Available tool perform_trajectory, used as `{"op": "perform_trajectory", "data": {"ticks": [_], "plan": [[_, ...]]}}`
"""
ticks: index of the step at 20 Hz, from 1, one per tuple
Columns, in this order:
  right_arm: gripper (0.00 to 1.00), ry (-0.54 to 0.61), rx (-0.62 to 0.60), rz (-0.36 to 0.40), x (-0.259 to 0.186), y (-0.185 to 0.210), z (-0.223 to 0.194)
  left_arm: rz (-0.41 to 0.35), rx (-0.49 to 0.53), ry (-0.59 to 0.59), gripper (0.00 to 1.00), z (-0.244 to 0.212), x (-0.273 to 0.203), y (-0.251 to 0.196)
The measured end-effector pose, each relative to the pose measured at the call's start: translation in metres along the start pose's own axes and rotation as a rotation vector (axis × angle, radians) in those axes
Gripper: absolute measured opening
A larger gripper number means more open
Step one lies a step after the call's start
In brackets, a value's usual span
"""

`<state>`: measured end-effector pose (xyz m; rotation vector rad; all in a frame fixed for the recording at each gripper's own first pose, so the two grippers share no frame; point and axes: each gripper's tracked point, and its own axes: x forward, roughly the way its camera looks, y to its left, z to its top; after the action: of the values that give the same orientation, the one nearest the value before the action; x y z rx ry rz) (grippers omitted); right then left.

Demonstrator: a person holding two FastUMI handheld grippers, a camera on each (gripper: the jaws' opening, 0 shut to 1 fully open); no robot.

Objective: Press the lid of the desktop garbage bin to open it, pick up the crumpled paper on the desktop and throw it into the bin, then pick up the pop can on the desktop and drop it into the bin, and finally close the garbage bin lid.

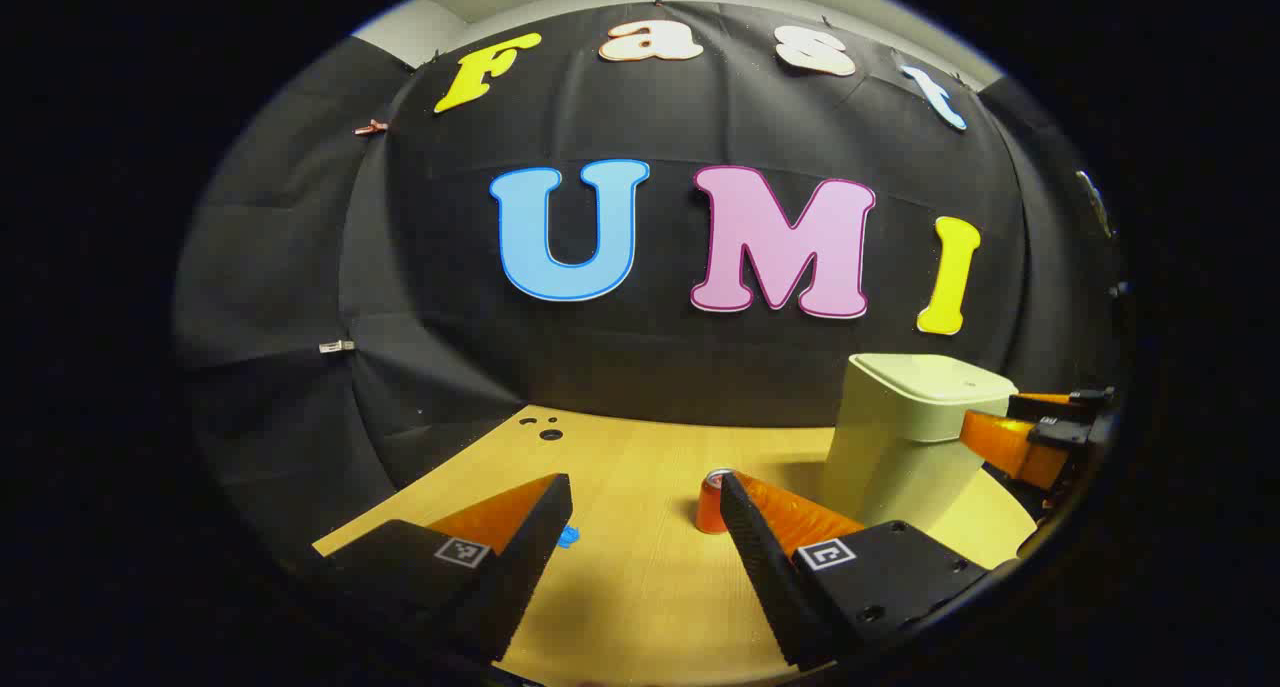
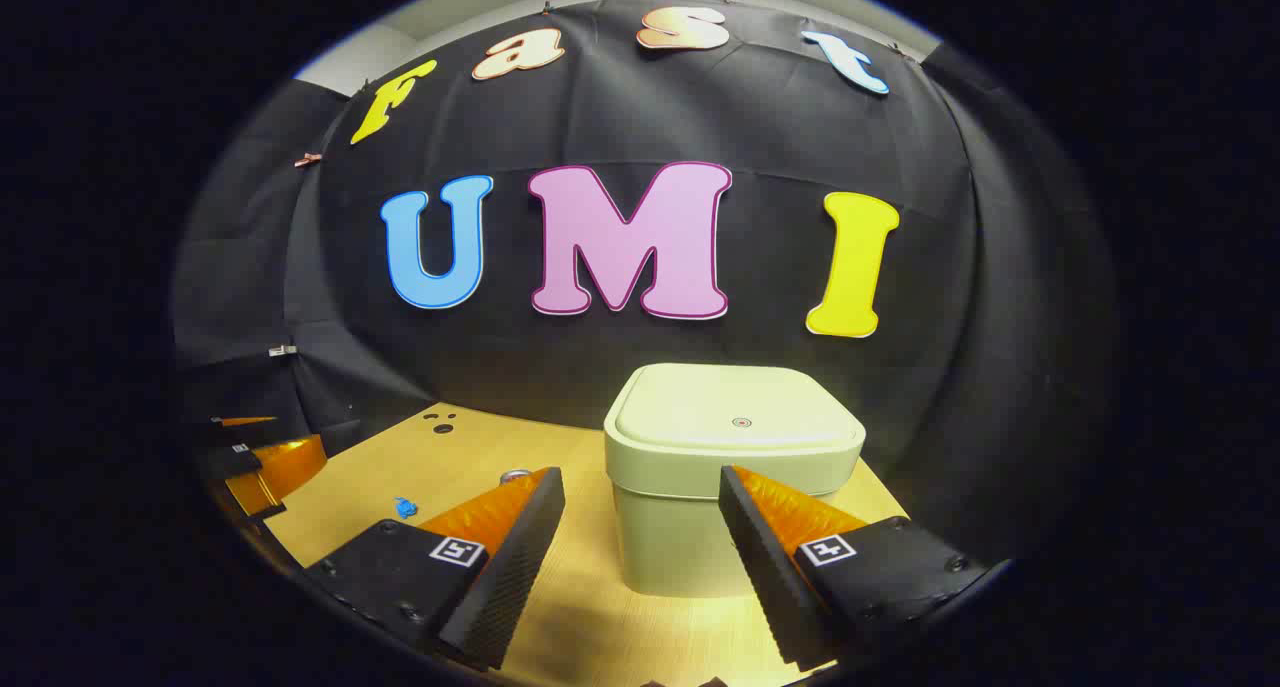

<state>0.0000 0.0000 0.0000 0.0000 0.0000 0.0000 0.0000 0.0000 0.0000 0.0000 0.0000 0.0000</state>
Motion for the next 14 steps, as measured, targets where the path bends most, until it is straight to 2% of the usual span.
{"op": "perform_trajectory", "data": {"ticks": [5, 14], "plan": [[0.98, 0.012, 0.004, -0.021, -0.001, 0.008, -0.003, -0.024, 0.045, 0.013, 0.95, -0.011, 0.008, 0.008], [0.98, 0.016, 0.005, -0.068, -0.006, 0.001, -0.005, -0.096, 0.058, 0.024, 0.95, -0.013, 0.023, -0.005]]}}
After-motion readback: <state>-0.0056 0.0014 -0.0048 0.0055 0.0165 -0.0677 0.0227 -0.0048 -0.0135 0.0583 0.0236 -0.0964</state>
